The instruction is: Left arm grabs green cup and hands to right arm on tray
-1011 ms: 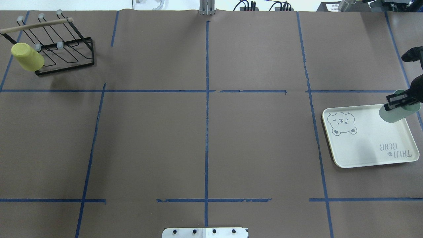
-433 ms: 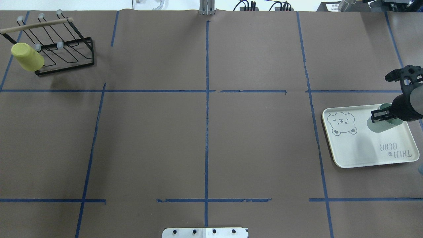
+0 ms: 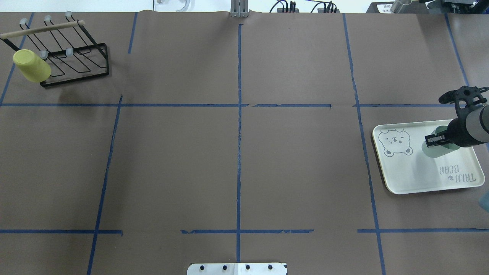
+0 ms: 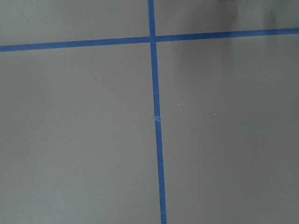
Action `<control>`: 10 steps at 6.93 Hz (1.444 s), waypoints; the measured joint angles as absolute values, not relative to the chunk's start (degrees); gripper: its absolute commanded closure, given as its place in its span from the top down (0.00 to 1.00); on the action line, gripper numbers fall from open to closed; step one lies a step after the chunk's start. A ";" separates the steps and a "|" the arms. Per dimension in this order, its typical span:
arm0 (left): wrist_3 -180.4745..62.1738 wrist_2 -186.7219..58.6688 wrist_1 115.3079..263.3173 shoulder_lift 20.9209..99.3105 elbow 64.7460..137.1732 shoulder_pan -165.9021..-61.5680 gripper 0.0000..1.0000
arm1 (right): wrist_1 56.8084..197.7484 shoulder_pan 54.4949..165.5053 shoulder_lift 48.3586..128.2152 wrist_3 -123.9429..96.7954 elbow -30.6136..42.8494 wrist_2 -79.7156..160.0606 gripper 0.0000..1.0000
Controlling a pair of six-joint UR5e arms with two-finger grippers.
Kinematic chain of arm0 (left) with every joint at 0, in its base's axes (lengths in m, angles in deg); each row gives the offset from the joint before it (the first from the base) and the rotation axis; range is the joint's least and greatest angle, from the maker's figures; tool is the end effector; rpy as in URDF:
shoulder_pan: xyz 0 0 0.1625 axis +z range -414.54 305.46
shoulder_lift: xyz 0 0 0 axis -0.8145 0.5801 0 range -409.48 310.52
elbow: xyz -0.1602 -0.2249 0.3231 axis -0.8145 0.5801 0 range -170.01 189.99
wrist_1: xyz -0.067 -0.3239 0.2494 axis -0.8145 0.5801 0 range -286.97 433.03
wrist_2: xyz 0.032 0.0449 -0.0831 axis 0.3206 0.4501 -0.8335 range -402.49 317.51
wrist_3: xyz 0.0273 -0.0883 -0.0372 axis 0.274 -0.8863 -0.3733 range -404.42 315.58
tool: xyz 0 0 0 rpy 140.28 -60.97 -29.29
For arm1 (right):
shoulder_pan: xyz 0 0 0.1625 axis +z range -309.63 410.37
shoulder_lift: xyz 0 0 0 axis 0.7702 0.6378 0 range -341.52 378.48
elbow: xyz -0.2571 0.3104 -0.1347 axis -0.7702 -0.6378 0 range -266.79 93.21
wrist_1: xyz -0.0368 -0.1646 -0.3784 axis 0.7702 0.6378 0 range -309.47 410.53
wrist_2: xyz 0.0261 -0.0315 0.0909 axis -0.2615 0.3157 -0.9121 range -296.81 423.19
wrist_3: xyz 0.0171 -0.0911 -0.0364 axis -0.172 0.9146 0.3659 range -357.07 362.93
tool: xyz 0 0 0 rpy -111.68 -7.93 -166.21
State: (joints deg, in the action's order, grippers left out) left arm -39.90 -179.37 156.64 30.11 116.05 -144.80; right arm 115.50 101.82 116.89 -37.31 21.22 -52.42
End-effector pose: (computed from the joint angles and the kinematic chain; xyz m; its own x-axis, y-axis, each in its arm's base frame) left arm -0.0625 -0.4121 0.6114 0.6817 0.0663 -0.7286 -0.0494 0.9978 0.0445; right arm -0.2146 -0.4142 0.5348 0.7527 -0.1599 0.6387 0.0349 0.9784 0.2039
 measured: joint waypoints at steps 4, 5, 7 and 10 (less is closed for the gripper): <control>-39.85 -179.60 156.76 30.39 115.33 -144.80 1.00 | 113.98 100.38 115.97 -37.15 19.53 -51.73 1.00; -39.85 -179.60 156.78 30.53 115.14 -144.80 1.00 | 113.49 100.53 116.12 -36.97 20.37 -51.67 1.00; -39.83 -179.58 156.79 30.68 115.07 -144.80 1.00 | 114.35 103.45 116.70 -35.72 23.49 -54.58 1.00; -39.53 -179.24 159.05 30.22 114.46 -144.80 1.00 | 122.78 115.92 117.96 -19.73 24.96 -64.38 1.00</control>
State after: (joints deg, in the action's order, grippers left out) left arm -39.53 -179.24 159.05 30.22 114.46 -144.80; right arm 122.78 115.92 117.96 -19.73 24.96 -64.38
